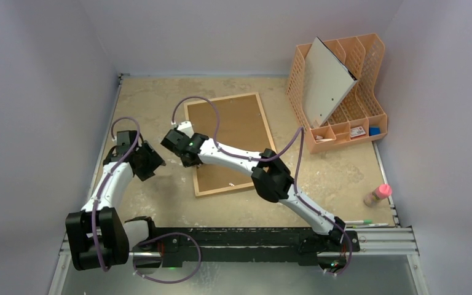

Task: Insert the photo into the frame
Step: Turn over the photo frame at the center of the board.

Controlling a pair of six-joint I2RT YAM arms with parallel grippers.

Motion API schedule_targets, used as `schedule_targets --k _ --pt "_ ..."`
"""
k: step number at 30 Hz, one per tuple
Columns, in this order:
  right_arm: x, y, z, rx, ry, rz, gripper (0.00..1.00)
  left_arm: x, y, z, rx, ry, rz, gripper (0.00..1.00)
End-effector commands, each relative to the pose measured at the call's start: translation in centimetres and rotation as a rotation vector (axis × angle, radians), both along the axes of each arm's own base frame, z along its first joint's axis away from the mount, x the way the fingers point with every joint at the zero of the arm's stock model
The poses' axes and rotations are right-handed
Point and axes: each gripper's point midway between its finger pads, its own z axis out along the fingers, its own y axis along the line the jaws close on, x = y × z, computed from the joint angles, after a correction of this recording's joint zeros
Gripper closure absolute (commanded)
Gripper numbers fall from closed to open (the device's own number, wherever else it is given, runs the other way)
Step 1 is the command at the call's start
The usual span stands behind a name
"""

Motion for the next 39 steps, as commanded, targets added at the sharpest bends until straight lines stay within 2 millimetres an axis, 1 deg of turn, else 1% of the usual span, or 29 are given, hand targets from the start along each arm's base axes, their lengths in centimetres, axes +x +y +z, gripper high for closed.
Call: schedule_targets --k 1,2,5,7,9,11,12,17,20,23,25,26,29,30,34,36,39 --pt "-0.6 1.9 4.4 0.122 -0.009 0.014 1.0 0.6 -1.7 0.2 -0.097 -0.042 -0.049 0.44" --pt "-0.4 2.1 5.8 0.158 -0.02 0.008 1.0 0.6 -2.3 0.5 -0.123 -0.056 -0.071 0.44" --pt "0.4 2.5 9.8 0.284 -0.029 -0.012 1.0 0.7 -3.2 1.4 -0.16 -0.098 -0.104 0.46" --pt "1.0 2.3 12.4 0.356 -0.045 -0.022 1.0 1.0 -3.7 2.6 -0.179 -0.151 -0.134 0.46" --pt "1.7 1.9 14.6 0.414 -0.057 -0.034 1.0 1.2 -4.6 4.0 -0.209 -0.204 -0.177 0.46" --pt "2.4 1.5 16.4 0.471 -0.054 -0.042 1.0 1.3 -5.9 5.4 -0.266 -0.261 -0.244 0.46" --pt "2.7 1.5 17.2 0.5 -0.051 -0.04 1.0 1.1 -6.6 6.0 -0.296 -0.285 -0.278 0.45" --pt "3.7 1.2 20.3 0.601 -0.041 -0.035 1.0 0.1 -9.7 8.8 -0.447 -0.419 -0.41 0.38" --pt "4.0 1.2 21.3 0.637 -0.035 -0.026 1.0 -0.1 -11.0 9.9 -0.528 -0.481 -0.465 0.35" --pt "4.3 1.0 21.4 0.635 -0.036 -0.023 1.0 0.2 -11.2 10.9 -0.545 -0.521 -0.47 0.34" --pt "4.4 0.9 21.0 0.628 -0.028 -0.022 1.0 0.5 -10.6 11.0 -0.517 -0.506 -0.429 0.34" --pt "4.5 0.9 20.9 0.628 -0.026 -0.023 1.0 1.0 -9.7 10.8 -0.463 -0.5 -0.376 0.34" --pt "4.6 0.7 20.6 0.621 -0.025 -0.024 1.0 1.7 -8.4 11.5 -0.386 -0.501 -0.32 0.36" --pt "4.7 0.7 20.5 0.622 -0.024 -0.026 1.0 1.9 -8.4 12.0 -0.383 -0.517 -0.324 0.36" --pt "4.8 0.7 20.3 0.622 -0.02 -0.017 1.0 2.7 -9.3 14.2 -0.439 -0.593 -0.375 0.36" --pt "4.8 0.8 20.2 0.626 -0.011 -0.011 1.0 2.8 -10.1 14.7 -0.487 -0.628 -0.406 0.35" --pt "4.8 1.0 20.3 0.634 -0.007 0.0 1.0 2.8 -11.6 15.2 -0.569 -0.682 -0.459 0.31"
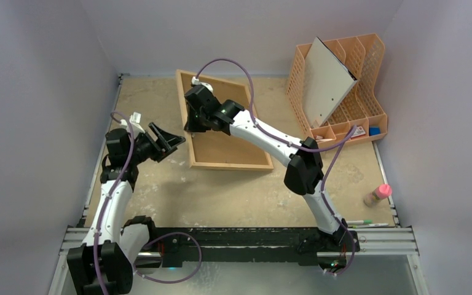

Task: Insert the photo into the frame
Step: Turn over the photo frame at the center of the board.

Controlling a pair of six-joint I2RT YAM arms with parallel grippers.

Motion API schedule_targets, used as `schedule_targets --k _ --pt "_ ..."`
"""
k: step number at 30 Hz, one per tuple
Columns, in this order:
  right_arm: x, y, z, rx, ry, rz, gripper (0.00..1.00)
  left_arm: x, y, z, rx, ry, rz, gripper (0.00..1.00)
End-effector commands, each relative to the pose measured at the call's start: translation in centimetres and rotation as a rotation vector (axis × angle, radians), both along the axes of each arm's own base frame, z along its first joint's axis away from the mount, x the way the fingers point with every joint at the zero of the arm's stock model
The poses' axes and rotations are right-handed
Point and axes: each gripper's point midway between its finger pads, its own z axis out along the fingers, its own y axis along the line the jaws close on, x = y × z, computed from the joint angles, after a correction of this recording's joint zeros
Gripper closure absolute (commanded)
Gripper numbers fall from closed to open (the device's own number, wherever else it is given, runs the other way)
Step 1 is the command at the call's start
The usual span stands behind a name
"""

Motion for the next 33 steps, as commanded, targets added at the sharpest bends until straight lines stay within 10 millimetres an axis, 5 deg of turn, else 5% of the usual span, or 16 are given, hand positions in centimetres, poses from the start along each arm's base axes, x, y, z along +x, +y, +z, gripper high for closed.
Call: schedule_targets --k 1,9,14,21,25,33 --pt "0.5 1.6 4.5 0.124 -0.076 0.044 1.0 0.6 -2.1 2.5 -0.101 -0.13 -0.091 0.3" --pt "0.3 1.7 4.6 0.145 -0.062 0.062 1.0 1.5 -5.1 -1.0 -0.062 0.013 -0.151 0.33" --pt "0.1 1.7 4.8 0.157 -0.056 0.065 1.0 2.3 -5.3 -1.3 -0.069 0.045 -0.123 0.5" --pt "0.1 1.1 5.7 0.17 -0.039 0.037 0.99 2.6 -5.3 0.2 -0.029 0.026 -0.155 0.95" --pt "1.3 -1.4 6.9 0.147 -0.044 -0.048 0.43 3.0 -4.8 1.4 0.057 0.009 -0.168 1.0" --pt "5.4 -10.0 13.6 0.217 -0.153 -0.158 0.23 5.2 -2.6 4.0 0.232 0.022 -0.112 1.0"
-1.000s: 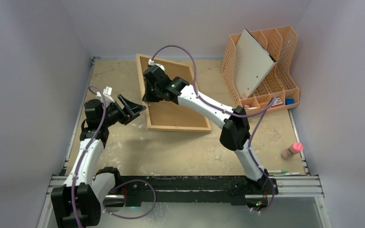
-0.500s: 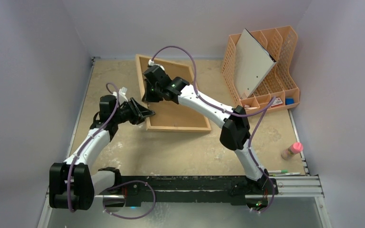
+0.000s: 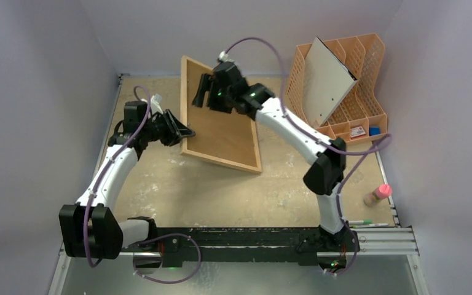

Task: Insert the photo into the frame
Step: Turn over the photo frame at the center of the board.

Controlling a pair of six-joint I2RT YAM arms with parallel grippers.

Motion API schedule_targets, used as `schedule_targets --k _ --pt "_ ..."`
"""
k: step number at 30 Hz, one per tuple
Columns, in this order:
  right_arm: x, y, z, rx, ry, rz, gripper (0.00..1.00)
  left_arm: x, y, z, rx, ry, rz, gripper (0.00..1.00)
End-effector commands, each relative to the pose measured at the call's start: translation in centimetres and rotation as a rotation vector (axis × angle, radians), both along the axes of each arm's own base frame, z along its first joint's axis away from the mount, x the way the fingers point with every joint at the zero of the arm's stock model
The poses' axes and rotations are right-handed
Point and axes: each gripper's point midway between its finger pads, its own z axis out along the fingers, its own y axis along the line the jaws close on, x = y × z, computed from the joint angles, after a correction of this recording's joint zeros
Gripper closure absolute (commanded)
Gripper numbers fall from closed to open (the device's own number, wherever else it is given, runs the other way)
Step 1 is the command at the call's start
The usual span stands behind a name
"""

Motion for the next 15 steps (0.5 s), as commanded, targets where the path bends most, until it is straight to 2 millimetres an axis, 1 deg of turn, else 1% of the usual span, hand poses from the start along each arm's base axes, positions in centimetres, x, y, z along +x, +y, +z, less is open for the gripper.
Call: schedule_targets --k 1,4,5,6,7,9,11,15 --pt "2.9 -6.8 8.6 0.096 -0.146 -0.087 0.22 2.7 2.3 4.3 0.187 -0.163 0.032 1.0" --pt "4.0 -9.6 9.0 0.09 -0.155 -0.072 0.21 3.4 3.7 6.2 0.262 -0.176 0.091 1.0" --pt "4.1 -10.3 9.0 0.084 -0.152 -0.056 0.21 3.6 4.0 7.4 0.282 -0.199 0.094 1.0" --pt "4.1 -11.0 9.0 0.067 -0.156 -0.046 0.2 3.6 4.1 8.1 0.301 -0.211 0.084 1.0" --pt "4.1 -11.6 8.7 0.043 -0.162 -0.044 0.19 3.7 4.2 8.7 0.314 -0.225 0.075 1.0" --pt "4.1 -12.8 7.8 0.003 -0.171 -0.055 0.12 3.8 5.1 9.8 0.378 -0.25 0.092 1.0" --pt "3.7 -13.6 6.8 0.0 -0.153 -0.06 0.08 4.0 6.3 10.6 0.444 -0.252 0.124 1.0" --pt "2.8 -13.8 5.5 0.07 -0.106 -0.037 0.07 4.0 7.0 13.0 0.506 -0.288 0.113 1.0"
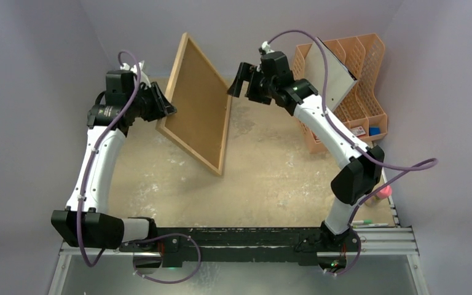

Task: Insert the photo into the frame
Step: Turn over the photo frame at the center of the board.

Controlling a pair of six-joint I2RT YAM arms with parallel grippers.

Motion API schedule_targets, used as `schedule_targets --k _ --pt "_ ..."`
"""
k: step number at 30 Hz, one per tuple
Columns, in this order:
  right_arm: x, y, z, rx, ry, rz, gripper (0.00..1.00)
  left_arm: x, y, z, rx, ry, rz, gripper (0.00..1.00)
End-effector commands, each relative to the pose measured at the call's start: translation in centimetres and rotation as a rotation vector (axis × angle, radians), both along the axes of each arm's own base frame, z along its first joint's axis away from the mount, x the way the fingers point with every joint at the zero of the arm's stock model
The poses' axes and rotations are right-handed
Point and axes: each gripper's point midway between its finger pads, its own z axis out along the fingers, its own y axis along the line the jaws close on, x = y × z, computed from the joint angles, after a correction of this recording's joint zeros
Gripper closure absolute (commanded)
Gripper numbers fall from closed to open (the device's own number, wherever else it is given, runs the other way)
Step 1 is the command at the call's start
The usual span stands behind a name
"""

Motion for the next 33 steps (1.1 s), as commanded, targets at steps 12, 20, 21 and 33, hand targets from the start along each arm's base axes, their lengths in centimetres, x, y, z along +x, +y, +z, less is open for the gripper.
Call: schedule_targets --k 12,20,21,33 --pt "-3.3 3.9 0.9 0.272 0.107 0.252 0.07 0.6 -0.8 8.3 0.257 -0.243 -0.127 1.0" --pt "-2.4 5.5 3.5 0.391 0.074 0.276 0.06 -0.3 -5.4 4.4 0.455 -0.173 -0.144 1.0" --pt "-2.2 5.5 3.8 0.403 0.075 0.258 0.05 -0.3 -5.7 4.2 0.483 -0.17 -0.134 1.0" --pt "-1.3 3.2 3.8 0.393 0.082 0.07 0.06 -2.0 -11.5 2.3 0.587 -0.189 -0.212 0.99"
